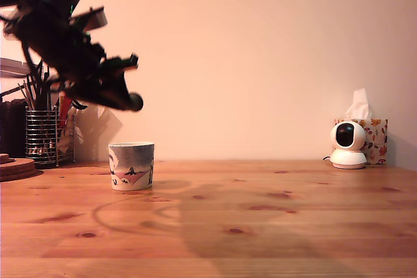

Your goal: Pick up the coffee capsules on the table and drop them inside the coffee cup

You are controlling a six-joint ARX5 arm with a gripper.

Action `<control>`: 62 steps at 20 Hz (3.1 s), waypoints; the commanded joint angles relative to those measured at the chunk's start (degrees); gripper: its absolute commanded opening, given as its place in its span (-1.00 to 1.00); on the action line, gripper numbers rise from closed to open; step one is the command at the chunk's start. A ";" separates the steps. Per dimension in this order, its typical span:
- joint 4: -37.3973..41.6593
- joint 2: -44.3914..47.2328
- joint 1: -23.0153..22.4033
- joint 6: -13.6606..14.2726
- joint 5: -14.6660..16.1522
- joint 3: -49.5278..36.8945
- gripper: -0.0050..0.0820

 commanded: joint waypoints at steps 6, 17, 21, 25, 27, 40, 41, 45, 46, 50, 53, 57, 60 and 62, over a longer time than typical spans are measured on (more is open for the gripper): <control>-6.38 4.15 1.79 -0.96 1.20 5.66 -0.48; -20.68 15.34 2.16 -0.94 3.04 19.89 -0.48; -20.70 16.85 2.16 -0.79 3.06 20.20 -0.48; -21.66 17.00 2.16 -0.79 3.04 20.20 -0.48; -21.90 17.00 2.16 -0.76 3.04 20.20 -0.48; -21.88 17.00 2.16 -0.70 2.97 20.20 -0.30; -21.86 17.00 2.16 -0.72 2.64 20.20 -0.14; -21.92 16.98 2.16 -0.61 0.74 20.22 0.28; -21.92 16.98 2.19 -0.50 0.72 20.22 0.28; -21.97 16.74 2.27 -0.50 0.90 20.22 0.26; -22.14 15.85 2.27 0.26 0.98 20.22 0.06; -23.04 13.25 2.27 0.52 1.14 20.22 -0.81; -22.97 10.64 2.27 0.59 1.16 20.22 -0.94; -23.21 8.90 2.27 0.72 1.22 20.20 -0.94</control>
